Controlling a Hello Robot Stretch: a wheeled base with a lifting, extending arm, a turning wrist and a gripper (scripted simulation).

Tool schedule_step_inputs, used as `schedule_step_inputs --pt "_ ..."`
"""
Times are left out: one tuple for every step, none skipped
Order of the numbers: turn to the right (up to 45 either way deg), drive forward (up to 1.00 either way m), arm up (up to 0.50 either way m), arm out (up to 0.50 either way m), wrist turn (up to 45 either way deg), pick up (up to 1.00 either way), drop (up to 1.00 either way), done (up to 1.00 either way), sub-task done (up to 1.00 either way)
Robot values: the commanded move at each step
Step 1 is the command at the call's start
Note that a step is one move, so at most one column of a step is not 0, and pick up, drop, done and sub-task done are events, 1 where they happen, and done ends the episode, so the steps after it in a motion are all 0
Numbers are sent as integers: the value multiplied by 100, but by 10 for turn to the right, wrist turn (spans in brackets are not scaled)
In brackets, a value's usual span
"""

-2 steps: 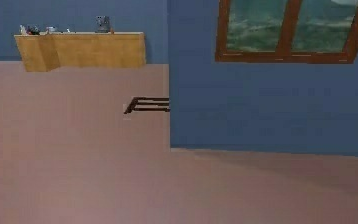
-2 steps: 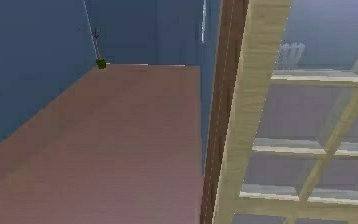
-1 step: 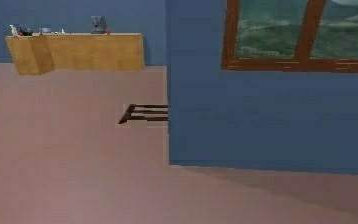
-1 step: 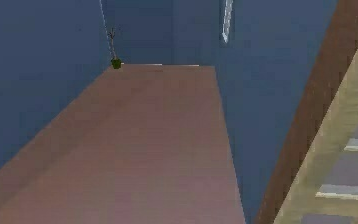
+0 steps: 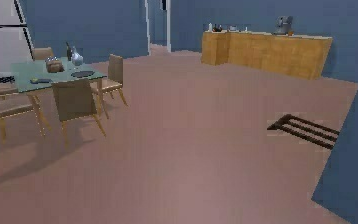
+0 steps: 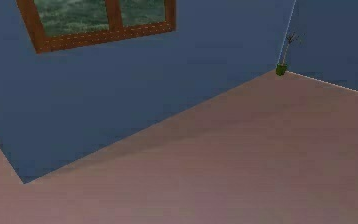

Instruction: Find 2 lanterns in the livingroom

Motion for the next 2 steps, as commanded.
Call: schedule_step_inputs --pt "-30 0 0 0 0 0 0 0 0" --pt "0 100 0 0 0 0 0 0 0"
